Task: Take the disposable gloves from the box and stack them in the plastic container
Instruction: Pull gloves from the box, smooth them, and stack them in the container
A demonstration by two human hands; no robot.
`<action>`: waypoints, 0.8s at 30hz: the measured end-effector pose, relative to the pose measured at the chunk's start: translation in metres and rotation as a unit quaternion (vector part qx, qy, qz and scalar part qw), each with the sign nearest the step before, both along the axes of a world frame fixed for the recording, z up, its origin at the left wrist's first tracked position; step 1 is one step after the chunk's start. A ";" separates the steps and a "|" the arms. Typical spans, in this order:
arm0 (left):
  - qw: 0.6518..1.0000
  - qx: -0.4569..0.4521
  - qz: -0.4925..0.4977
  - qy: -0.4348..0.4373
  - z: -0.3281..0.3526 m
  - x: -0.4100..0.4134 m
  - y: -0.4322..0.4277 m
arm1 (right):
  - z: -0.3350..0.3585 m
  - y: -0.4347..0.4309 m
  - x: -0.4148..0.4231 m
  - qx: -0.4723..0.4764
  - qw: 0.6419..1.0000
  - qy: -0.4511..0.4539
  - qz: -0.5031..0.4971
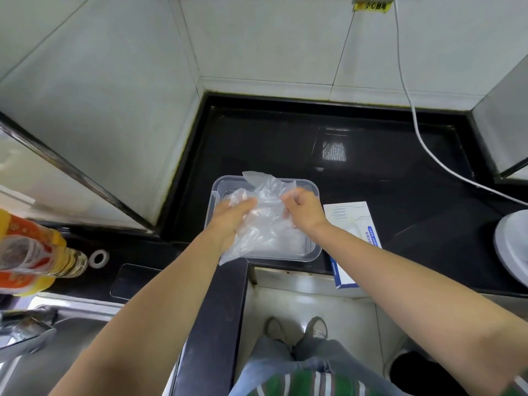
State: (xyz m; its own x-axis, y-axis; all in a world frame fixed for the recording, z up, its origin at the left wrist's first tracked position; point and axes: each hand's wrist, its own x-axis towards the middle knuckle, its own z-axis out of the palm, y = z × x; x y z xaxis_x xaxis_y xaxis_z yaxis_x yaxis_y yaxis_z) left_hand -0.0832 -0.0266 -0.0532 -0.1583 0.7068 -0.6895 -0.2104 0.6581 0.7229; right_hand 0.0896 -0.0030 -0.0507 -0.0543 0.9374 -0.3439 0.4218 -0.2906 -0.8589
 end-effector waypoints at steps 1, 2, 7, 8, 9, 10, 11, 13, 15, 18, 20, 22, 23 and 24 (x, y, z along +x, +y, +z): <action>0.999 0.013 0.017 0.033 -0.004 0.001 0.001 | 0.000 0.000 -0.001 0.005 1.000 -0.010 -0.004; 0.996 0.027 0.028 0.080 -0.007 0.001 0.003 | -0.001 0.002 0.000 0.010 1.000 -0.018 -0.016; 0.891 0.132 -0.158 0.404 -0.019 -0.002 0.006 | -0.004 0.015 0.010 0.101 0.989 -0.055 -0.088; 0.880 0.145 -0.174 0.418 -0.018 -0.001 0.005 | -0.003 0.017 0.012 0.129 0.985 -0.050 -0.101; 0.868 0.153 -0.181 0.436 -0.022 0.000 0.004 | 0.001 0.019 0.013 0.161 0.980 -0.038 -0.107; 0.854 0.150 -0.197 0.458 -0.023 0.001 0.005 | 0.005 0.020 0.012 0.194 0.976 -0.021 -0.101; 0.847 0.141 -0.220 0.463 -0.027 0.003 0.005 | 0.008 0.020 0.010 0.220 0.972 -0.008 -0.083; 0.832 0.131 -0.267 0.469 -0.030 0.007 0.007 | 0.007 0.019 0.004 0.219 0.976 -0.004 -0.014; 0.819 0.113 -0.298 0.478 -0.032 0.011 0.011 | 0.000 0.015 -0.007 0.085 0.993 0.004 0.080; 0.805 0.088 -0.331 0.486 -0.037 0.015 0.016 | -0.020 0.012 -0.017 -0.167 0.973 -0.043 0.152; 0.795 0.068 -0.345 0.493 -0.037 0.014 0.015 | -0.034 0.012 -0.016 -0.235 0.959 -0.076 0.137; 0.779 0.050 -0.352 0.516 -0.036 0.010 0.016 | -0.043 0.012 -0.014 -0.271 0.951 -0.082 0.128; 0.765 0.049 -0.353 0.536 -0.034 0.008 0.017 | -0.047 0.011 -0.013 -0.284 0.947 -0.082 0.129; 0.737 0.061 -0.353 0.573 -0.030 0.008 0.017 | -0.050 0.010 -0.013 -0.293 0.943 -0.083 0.133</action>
